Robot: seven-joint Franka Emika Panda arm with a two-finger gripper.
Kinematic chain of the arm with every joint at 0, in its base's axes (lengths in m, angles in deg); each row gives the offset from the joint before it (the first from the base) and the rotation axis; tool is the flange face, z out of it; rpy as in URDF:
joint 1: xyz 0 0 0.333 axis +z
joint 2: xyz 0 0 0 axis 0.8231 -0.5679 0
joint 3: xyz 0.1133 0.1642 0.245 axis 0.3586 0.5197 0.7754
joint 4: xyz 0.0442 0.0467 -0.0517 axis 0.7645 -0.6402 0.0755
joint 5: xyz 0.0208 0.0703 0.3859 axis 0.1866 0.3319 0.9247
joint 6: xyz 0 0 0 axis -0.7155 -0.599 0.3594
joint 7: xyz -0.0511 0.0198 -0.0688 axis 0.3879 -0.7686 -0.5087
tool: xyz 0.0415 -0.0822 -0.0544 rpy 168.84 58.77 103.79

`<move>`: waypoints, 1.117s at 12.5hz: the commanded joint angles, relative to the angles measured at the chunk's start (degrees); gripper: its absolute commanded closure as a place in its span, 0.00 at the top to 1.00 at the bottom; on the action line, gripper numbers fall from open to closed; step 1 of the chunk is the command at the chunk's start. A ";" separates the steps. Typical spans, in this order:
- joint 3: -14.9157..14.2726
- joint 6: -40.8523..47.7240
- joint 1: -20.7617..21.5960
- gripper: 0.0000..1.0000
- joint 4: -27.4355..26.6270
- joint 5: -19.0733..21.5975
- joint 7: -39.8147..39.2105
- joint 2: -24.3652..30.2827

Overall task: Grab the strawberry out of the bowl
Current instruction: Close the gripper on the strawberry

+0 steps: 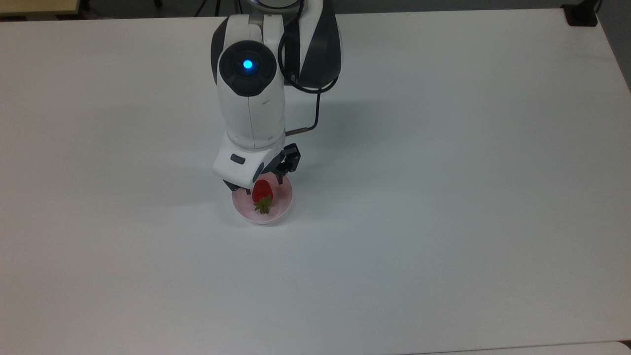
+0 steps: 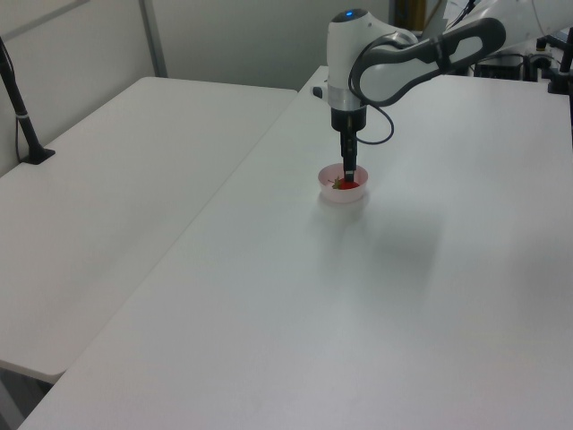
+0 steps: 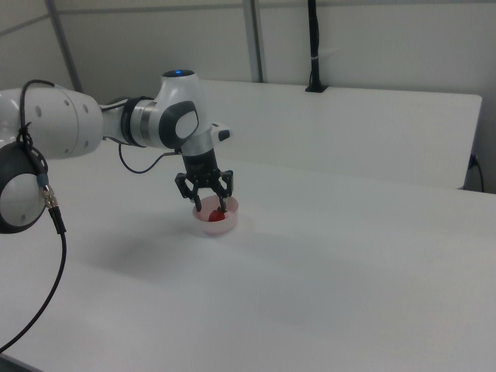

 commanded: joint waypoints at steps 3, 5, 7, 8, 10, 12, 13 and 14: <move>-0.47 -4.70 -0.48 0.63 -1.09 0.43 2.91 -2.02; -0.47 -4.79 -0.57 0.51 -1.01 0.43 5.38 -2.65; -0.38 -4.71 -0.56 0.33 -1.01 0.43 5.39 -2.39; -0.38 -4.36 -0.57 0.29 -0.83 0.51 5.30 -2.12; -0.38 -1.74 -0.48 0.25 -0.83 1.21 5.38 0.41; -0.29 4.23 -0.57 0.24 -0.48 1.39 5.74 2.87; -0.38 5.22 -0.74 0.24 -0.57 1.48 5.91 4.19; -0.90 6.10 -0.74 0.24 -0.57 1.40 5.91 5.16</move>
